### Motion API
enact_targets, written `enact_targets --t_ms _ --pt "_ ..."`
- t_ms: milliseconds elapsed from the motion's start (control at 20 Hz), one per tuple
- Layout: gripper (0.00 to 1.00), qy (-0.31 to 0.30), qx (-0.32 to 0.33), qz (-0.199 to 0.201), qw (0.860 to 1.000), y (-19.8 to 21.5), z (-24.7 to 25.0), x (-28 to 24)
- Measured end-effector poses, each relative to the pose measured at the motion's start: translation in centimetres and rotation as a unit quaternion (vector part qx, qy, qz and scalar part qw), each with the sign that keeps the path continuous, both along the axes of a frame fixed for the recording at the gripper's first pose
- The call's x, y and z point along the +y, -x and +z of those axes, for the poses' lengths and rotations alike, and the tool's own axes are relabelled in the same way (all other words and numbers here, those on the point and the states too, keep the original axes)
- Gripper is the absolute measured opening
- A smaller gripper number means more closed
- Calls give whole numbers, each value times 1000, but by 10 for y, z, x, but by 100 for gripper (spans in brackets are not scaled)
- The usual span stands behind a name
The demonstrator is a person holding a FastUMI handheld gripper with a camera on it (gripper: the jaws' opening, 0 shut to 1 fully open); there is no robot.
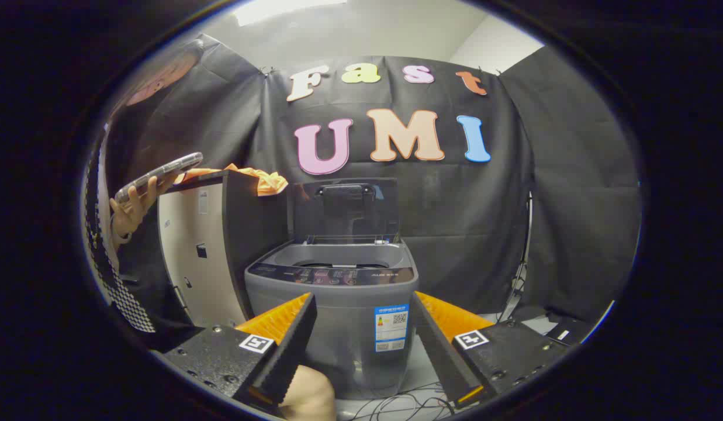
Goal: Put the clothes into the washing machine and then close the washing machine lid.
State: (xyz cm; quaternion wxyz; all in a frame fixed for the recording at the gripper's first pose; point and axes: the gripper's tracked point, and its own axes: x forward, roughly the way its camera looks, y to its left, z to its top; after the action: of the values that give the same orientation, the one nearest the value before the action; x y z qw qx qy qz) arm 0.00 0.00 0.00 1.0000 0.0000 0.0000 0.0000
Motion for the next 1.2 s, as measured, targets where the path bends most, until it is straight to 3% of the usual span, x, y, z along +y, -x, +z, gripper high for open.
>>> enact_targets --t_ms 650,850,1000,1200 --pt "97 0 0 0 1000 0 0 0" --pt "97 -4 -5 -30 1000 -6 3 -6" --pt "97 -25 -26 -27 999 -24 28 14" --pt "97 -15 -50 1 999 -59 99 55"
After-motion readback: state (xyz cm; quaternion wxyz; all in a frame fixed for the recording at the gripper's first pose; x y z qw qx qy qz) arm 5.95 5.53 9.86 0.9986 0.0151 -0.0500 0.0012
